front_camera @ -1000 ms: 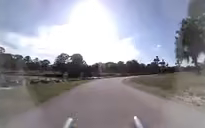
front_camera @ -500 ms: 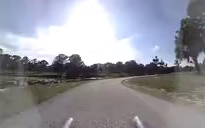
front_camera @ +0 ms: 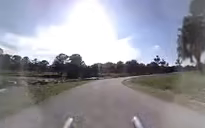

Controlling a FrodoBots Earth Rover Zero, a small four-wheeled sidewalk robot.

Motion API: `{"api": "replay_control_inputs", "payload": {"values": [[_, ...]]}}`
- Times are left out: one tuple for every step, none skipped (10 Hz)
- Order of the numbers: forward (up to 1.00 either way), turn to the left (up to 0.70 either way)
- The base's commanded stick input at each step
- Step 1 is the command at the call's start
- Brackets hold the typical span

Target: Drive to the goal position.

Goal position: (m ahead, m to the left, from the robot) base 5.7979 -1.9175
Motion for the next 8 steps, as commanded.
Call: {"api": "replay_control_inputs", "payload": {"values": [[0.7,0.0],[0.7,0.0],[0.7,0.0],[0.7,0.0],[0.7,0.0],[0.7,0.0],[0.7,0.0],[0.7,0.0]]}}
